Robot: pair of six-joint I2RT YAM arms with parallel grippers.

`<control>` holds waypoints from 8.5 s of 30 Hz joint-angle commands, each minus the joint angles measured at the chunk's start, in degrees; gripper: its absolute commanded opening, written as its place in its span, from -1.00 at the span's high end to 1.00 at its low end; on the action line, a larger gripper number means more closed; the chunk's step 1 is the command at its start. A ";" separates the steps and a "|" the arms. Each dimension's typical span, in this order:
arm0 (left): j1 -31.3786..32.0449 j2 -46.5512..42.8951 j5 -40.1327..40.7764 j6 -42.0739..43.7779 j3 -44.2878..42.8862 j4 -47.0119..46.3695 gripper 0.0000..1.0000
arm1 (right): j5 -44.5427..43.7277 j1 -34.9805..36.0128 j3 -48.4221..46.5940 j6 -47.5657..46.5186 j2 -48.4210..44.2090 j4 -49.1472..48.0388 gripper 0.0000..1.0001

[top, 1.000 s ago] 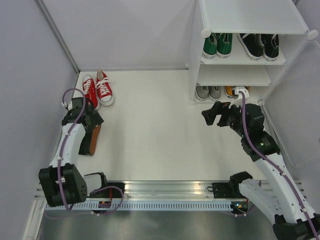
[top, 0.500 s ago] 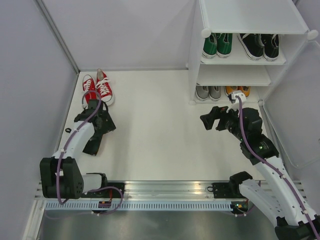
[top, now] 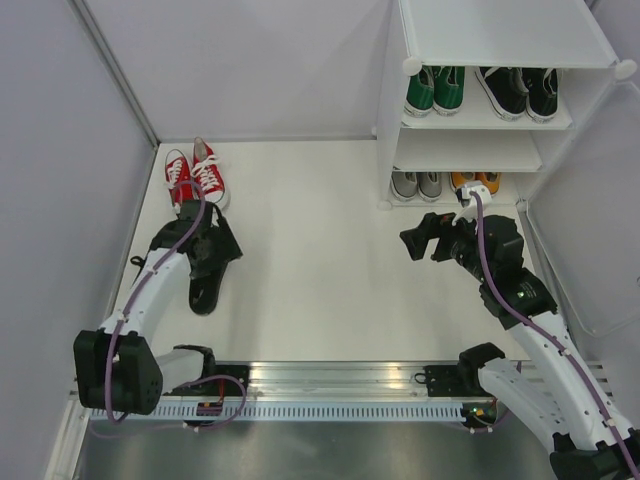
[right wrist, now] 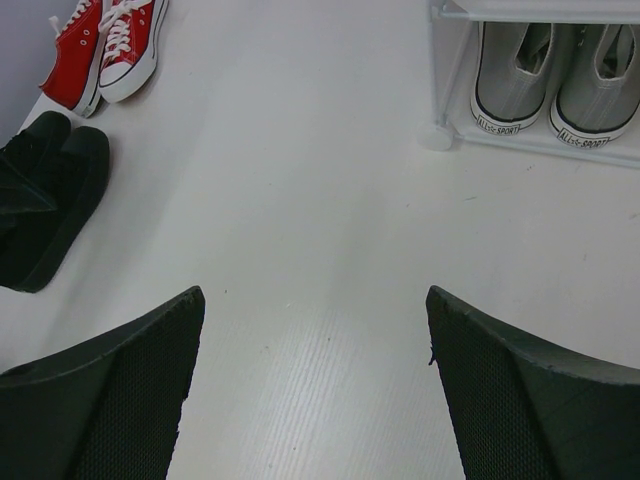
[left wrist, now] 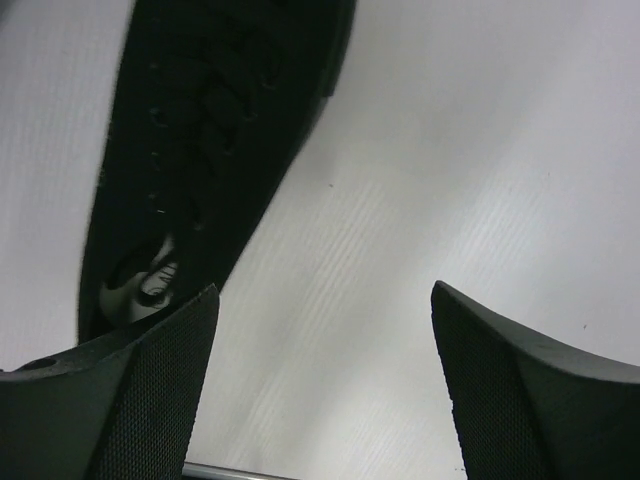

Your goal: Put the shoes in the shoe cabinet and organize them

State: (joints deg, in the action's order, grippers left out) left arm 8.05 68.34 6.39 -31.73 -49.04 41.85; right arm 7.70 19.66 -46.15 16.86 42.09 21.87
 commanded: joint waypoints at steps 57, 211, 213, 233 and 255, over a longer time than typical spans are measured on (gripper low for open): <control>20.52 4.71 -7.63 -12.14 -8.54 -2.21 -0.68 | 9.89 13.90 -0.34 -5.08 17.66 -4.73 -0.64; -3.40 -22.99 -0.86 6.15 6.15 -3.52 -0.82 | -13.68 -26.69 -24.95 -9.57 52.13 -19.76 -0.46; -3.31 -22.98 -0.86 6.15 6.15 -3.52 -0.82 | -14.03 -26.69 -25.65 -10.27 52.22 -20.11 -0.23; -2.43 -23.60 -0.24 6.68 6.41 -3.44 -0.82 | -7.88 -35.21 -28.21 -14.85 58.72 -35.04 0.99; -2.25 -22.63 0.55 7.03 6.41 -3.44 -0.82 | -1.38 -41.46 -25.92 -12.03 61.28 -41.29 -0.62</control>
State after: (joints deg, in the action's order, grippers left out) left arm 5.61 45.71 5.93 -26.87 -42.74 40.14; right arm 7.55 -20.23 -73.80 2.92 106.00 -16.32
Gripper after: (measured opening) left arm 0.912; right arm 0.794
